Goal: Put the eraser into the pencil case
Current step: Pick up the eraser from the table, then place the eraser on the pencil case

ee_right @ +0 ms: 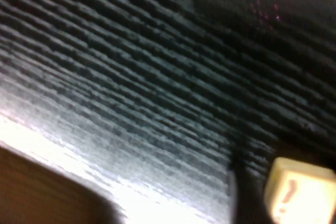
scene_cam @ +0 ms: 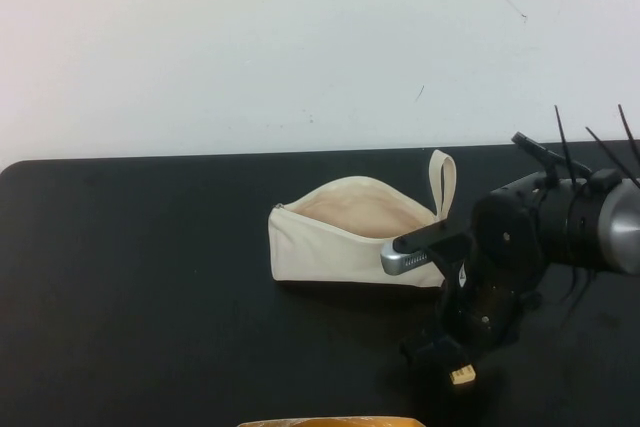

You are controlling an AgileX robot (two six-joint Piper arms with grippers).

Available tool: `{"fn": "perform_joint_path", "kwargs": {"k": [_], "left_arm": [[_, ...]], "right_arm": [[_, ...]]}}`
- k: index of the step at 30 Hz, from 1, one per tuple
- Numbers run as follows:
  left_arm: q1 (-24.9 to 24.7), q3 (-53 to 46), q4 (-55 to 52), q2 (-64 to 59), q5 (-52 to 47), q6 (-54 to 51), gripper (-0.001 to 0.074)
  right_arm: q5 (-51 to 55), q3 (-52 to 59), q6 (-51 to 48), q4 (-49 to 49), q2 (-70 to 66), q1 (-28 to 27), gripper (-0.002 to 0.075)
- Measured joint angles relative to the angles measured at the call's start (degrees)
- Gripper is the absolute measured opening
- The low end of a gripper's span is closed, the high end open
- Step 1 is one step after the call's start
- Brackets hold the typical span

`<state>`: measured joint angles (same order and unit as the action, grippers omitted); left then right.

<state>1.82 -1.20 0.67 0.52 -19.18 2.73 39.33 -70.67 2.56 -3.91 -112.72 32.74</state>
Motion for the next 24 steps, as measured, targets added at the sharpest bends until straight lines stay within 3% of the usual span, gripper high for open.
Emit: {"fn": "perform_joint_path", "kwargs": {"k": [3, 9, 15, 24], "left_arm": [[0.0, 0.0, 0.0, 0.0, 0.0, 0.0, -0.0002], [0.0, 0.0, 0.0, 0.0, 0.0, 0.0, -0.0002], [0.0, 0.0, 0.0, 0.0, 0.0, 0.0, -0.0002], [0.0, 0.0, 0.0, 0.0, 0.0, 0.0, -0.0002]], "right_arm": [[1.5, -0.4, 0.0, 0.4, 0.0, 0.0, 0.0202], [6.3, -3.5, -0.3, 3.4, 2.3, 0.0, 0.0204], [8.4, -9.1, -8.4, 2.1, 10.7, 0.0, 0.0204], [-5.1, -18.1, -15.6, -2.6, 10.7, 0.0, 0.0204]]}}
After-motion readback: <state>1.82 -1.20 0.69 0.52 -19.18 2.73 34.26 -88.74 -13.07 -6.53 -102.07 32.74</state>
